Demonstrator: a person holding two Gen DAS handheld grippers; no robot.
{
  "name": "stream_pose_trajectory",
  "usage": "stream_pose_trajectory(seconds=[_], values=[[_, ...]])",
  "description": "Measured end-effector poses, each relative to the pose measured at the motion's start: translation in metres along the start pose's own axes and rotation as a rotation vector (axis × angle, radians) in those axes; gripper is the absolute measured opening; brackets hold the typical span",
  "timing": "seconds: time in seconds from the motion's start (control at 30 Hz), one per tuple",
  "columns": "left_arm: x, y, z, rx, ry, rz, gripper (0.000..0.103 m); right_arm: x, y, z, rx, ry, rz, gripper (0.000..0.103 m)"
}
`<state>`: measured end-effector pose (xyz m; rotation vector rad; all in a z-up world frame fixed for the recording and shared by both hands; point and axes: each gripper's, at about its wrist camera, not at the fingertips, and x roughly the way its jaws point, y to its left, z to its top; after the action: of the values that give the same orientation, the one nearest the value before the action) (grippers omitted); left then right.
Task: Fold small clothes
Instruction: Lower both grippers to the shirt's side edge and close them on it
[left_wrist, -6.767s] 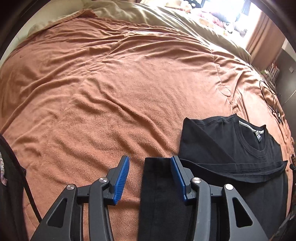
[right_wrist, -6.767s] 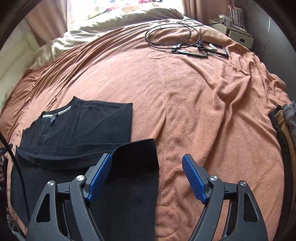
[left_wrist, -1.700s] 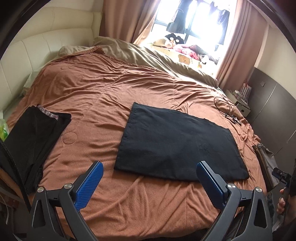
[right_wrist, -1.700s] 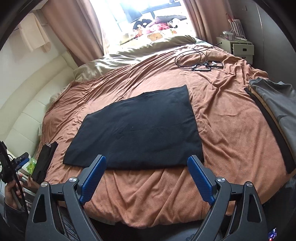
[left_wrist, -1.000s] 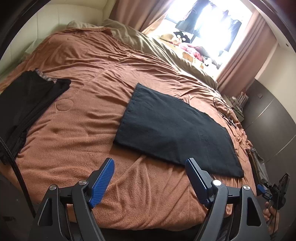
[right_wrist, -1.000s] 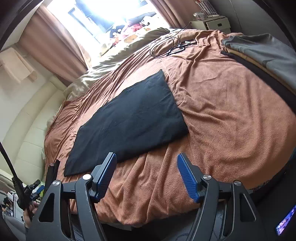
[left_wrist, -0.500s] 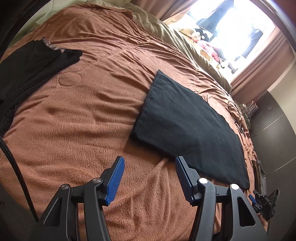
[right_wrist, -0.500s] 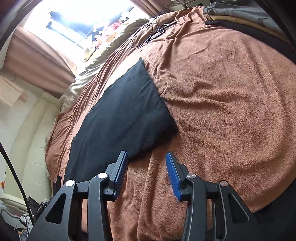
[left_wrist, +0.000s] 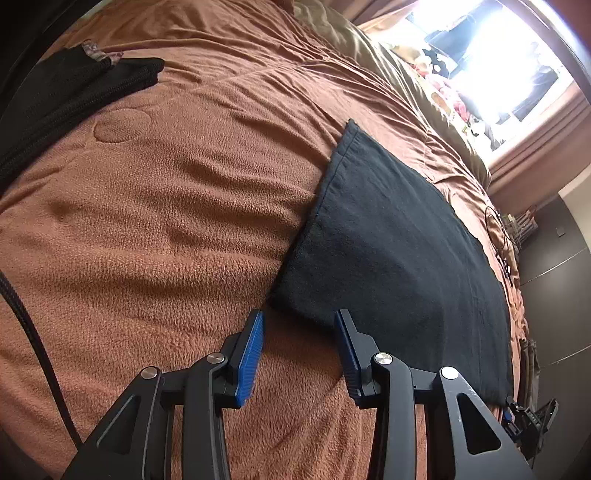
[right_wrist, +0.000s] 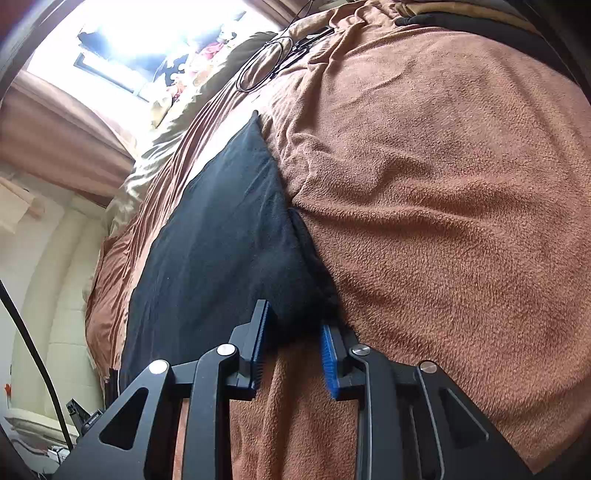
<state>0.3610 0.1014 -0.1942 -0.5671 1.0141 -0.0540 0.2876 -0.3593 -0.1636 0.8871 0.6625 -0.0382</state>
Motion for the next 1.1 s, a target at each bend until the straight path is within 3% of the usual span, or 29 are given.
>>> stream_pose_trajectory(seconds=[0.13, 0.47, 0.67, 0.93, 1.1], values=[[0.008, 0.003, 0.005, -0.009, -0.010, 0.023, 0.035, -0.002, -0.006, 0.000, 0.028, -0.015, 0.004, 0.006], [0.014, -0.001, 0.013, -0.019, -0.029, 0.029, 0.032, -0.019, -0.001, -0.009, 0.017, -0.052, 0.042, 0.007], [0.016, 0.001, 0.009, -0.067, -0.026, -0.040, 0.037, 0.000, -0.007, -0.012, 0.033, -0.003, 0.042, 0.007], [0.016, 0.001, 0.018, -0.098, -0.044, -0.066, 0.039, -0.006, 0.005, 0.003, 0.021, -0.047, 0.048, 0.006], [0.006, -0.007, 0.017, -0.097, -0.074, -0.140, 0.039, -0.005, 0.007, 0.003, 0.004, -0.049, 0.058, 0.006]])
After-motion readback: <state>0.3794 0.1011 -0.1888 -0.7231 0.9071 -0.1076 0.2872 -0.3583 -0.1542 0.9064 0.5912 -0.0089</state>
